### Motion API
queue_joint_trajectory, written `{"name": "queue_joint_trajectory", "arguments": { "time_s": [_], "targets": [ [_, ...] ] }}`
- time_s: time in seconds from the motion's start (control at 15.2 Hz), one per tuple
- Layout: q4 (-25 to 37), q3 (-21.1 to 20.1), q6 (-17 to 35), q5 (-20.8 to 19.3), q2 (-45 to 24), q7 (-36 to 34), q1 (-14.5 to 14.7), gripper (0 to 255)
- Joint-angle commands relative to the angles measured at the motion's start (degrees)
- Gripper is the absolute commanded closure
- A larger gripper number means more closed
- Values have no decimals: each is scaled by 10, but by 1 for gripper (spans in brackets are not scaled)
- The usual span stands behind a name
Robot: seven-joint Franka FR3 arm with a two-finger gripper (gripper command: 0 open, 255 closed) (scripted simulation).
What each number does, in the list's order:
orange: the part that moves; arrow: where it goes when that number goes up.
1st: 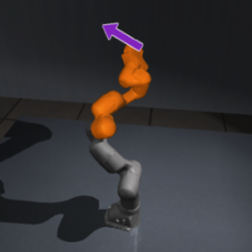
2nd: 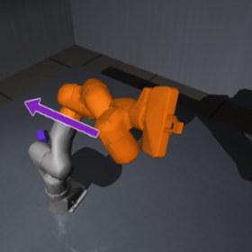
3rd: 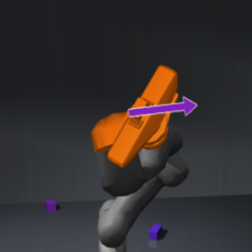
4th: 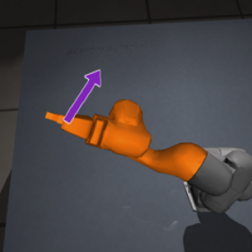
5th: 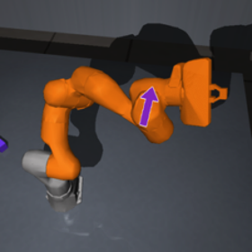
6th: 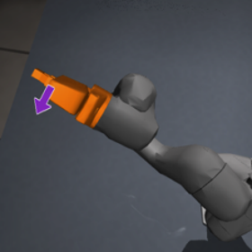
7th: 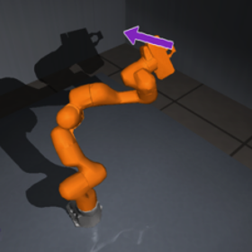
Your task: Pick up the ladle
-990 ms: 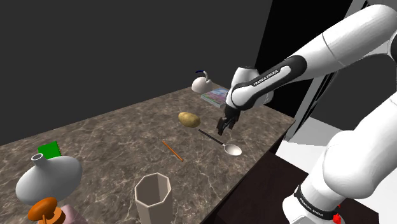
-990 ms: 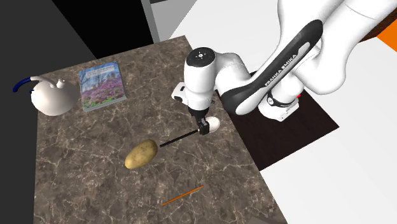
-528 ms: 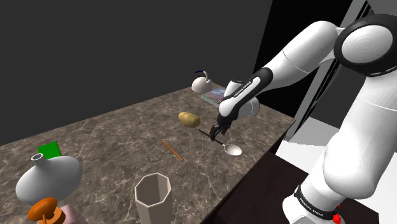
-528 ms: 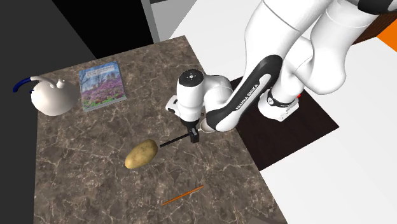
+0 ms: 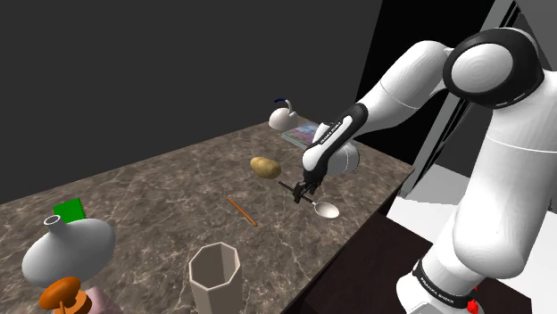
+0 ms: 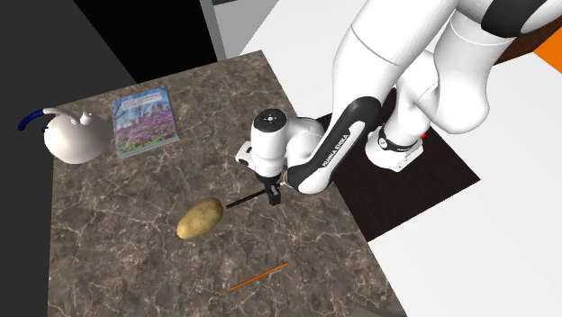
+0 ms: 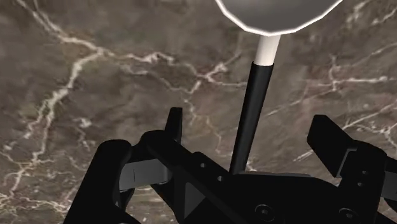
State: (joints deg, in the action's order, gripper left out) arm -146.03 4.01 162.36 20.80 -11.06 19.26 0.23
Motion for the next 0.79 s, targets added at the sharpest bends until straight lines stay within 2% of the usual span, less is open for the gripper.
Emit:
{"name": "queue_joint_trajectory", "arguments": {
  "time_s": [0.0, 0.59, 0.73],
  "targets": [
    [0, -1, 2, 2, -2, 1, 0, 255],
    [1, -1, 1, 1, -2, 1, 0, 255],
    [-2, 7, -13, -14, 16, -12, 4, 255]
  ]
}}
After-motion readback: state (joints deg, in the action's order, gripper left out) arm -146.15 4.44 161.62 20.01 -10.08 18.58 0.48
